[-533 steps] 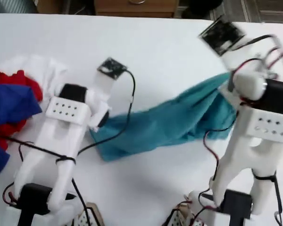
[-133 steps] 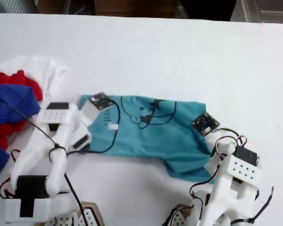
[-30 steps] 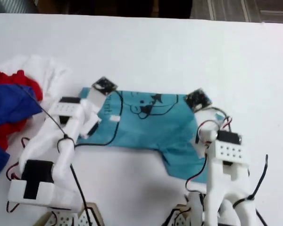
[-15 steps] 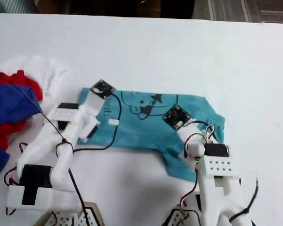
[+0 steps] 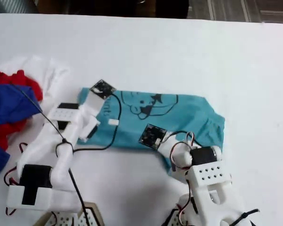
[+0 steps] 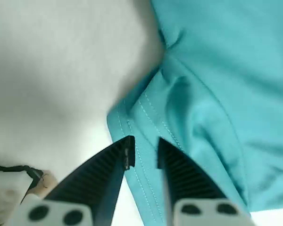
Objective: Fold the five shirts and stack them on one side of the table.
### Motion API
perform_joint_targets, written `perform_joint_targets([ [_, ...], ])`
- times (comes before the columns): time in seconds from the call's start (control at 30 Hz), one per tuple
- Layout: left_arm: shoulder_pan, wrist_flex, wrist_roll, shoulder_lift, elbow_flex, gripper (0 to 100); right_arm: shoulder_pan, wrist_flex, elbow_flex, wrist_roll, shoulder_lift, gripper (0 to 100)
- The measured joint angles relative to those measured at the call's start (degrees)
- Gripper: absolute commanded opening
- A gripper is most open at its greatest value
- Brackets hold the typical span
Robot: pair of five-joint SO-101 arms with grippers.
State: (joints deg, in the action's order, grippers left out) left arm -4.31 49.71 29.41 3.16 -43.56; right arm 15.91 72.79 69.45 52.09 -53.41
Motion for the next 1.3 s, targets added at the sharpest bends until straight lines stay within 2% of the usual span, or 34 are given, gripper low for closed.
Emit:
perform_joint_targets([
  [0.3, 0.00, 0.00, 0.00, 0.00, 0.00, 3, 0.35, -3.87, 6.42, 4.31, -0.09, 18.0],
  [0.77, 0.00, 0.00, 0.00, 0.00, 0.00, 3, -0.44, -5.63, 8.44, 7.74, 0.26, 18.2],
  [0.93, 0.00, 0.00, 0.00, 0.00, 0.00, 3, -2.20, -9.67, 8.62, 7.91, 6.51, 18.2],
  [1.2, 0.00, 0.00, 0.00, 0.00, 0.00, 3, -2.20, -10.37, 6.59, 7.82, 12.75, 17.9],
  [1.3, 0.00, 0.00, 0.00, 0.00, 0.00, 3, -2.20, -10.37, 6.59, 7.82, 12.75, 11.7],
])
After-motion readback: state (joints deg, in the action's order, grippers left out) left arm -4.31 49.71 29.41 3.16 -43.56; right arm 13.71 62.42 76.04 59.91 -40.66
